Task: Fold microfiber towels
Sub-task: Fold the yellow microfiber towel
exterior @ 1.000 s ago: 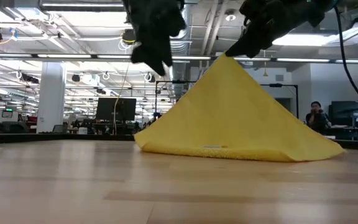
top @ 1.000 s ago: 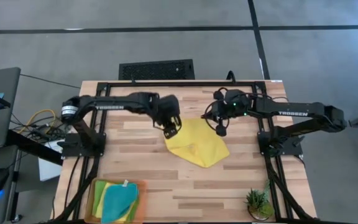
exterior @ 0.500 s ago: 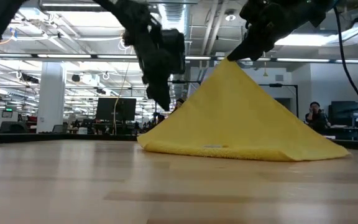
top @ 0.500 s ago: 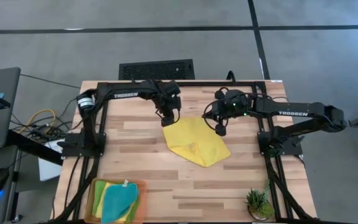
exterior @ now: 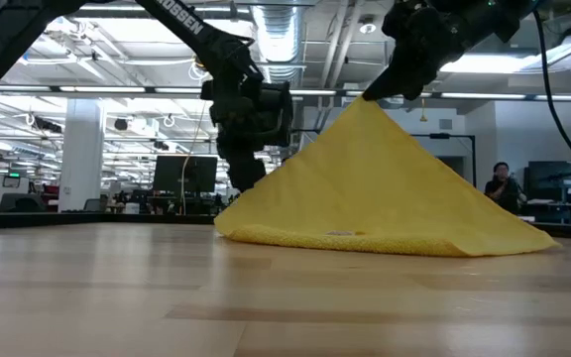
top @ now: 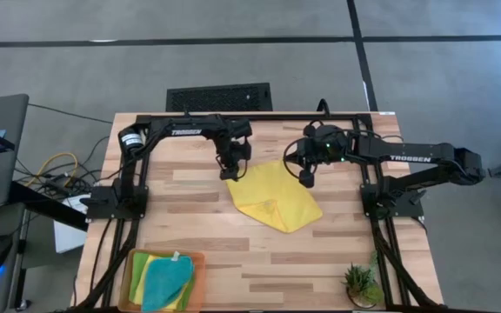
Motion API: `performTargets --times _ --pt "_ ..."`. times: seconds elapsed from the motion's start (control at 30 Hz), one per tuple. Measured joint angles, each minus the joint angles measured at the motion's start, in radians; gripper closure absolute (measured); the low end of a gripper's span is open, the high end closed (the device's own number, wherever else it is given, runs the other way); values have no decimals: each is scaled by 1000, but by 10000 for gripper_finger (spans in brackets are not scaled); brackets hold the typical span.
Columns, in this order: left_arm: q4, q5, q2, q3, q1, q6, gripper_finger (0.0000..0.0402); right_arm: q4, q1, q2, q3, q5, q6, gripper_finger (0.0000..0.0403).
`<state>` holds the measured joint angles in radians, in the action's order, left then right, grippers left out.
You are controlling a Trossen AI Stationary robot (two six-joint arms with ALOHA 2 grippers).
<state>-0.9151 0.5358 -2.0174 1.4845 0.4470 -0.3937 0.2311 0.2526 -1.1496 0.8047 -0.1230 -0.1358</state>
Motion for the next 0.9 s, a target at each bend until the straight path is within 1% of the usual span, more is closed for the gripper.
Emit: performTargets --times 0.17,0.3,0.4,0.47,0.53,0.6,0.67,0.77,0.8,0.9 --pt "-133 -34 -31 0 15 -32 212 1 10 0 0 23 6 397" --pt "-167 -77 -59 0 19 -32 212 0 24 0 0 24 6 397" --pt "-166 -79 -79 0 19 -18 212 0 32 0 0 24 6 397" --pt "-165 -99 -81 0 19 6 219 0 36 0 0 24 6 397" --pt "-150 -125 -80 0 18 22 237 0 38 0 0 24 6 397" --pt "-138 -128 -72 0 22 40 265 0 38 0 0 24 6 397" --pt "-127 -117 -56 6 31 52 305 0 40 0 0 24 6 397" --pt "-121 -115 -36 7 43 61 373 -1 46 0 0 24 6 397" --pt "-120 -121 -26 7 47 68 387 0 50 0 0 30 6 397" --pt "-113 -140 19 7 61 87 393 15 67 0 15 63 6 397"
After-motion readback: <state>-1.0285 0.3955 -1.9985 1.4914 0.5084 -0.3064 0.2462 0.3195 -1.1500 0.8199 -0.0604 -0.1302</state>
